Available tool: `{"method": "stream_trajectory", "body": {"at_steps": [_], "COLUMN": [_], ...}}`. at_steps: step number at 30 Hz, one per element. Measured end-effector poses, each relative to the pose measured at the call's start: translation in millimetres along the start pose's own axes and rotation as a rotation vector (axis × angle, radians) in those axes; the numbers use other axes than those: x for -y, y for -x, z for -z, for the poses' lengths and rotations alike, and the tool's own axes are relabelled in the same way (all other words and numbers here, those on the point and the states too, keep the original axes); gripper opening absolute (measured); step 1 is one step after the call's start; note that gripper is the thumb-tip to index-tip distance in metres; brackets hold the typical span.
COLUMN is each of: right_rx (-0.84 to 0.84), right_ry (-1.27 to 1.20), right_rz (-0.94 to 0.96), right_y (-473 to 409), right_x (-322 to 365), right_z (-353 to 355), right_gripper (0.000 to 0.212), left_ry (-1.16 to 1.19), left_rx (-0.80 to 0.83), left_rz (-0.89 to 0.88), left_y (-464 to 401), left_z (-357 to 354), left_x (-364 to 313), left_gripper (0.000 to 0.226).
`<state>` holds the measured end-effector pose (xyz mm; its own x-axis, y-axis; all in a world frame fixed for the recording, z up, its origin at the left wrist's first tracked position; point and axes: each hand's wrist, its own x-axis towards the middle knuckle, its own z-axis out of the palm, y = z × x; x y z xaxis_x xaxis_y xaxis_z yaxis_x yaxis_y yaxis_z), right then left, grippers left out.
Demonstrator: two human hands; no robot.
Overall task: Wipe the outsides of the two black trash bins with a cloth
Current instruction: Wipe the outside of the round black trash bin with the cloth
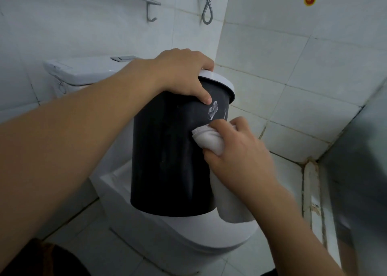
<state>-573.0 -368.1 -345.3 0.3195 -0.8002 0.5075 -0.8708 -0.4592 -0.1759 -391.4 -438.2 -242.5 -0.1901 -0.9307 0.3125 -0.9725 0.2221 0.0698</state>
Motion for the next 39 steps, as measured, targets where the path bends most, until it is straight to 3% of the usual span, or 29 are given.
{"method": "stream_trajectory", "body": {"at_steps": [7,13,22,34,39], "right_rx": [0.088,-0.005,0.111,0.065,0.063], "right_ry": [-0.026,-0.017,-0.035,-0.026,-0.065], "right_rz": [0.059,0.009,0.006,-0.029,-0.031], "right_y": [31,4,31,13,19], "right_x": [4,6,-1,-2,-7], "right_z": [-6,-1,-6,-2,-2], "right_gripper": [0.031,0.028,0.031,0.030,0.032], "left_ry": [0.011,-0.020,0.008,-0.006,0.115], "left_rx": [0.018,0.004,0.017,0.004,0.070], "left_rz": [0.015,-0.007,0.018,0.005,-0.021], "left_y": [3,1,6,11,10], "left_z": [1,0,3,3,13], "left_x": [5,-2,5,-1,1], "left_gripper": [0.055,0.058,0.056,0.054,0.029]}}
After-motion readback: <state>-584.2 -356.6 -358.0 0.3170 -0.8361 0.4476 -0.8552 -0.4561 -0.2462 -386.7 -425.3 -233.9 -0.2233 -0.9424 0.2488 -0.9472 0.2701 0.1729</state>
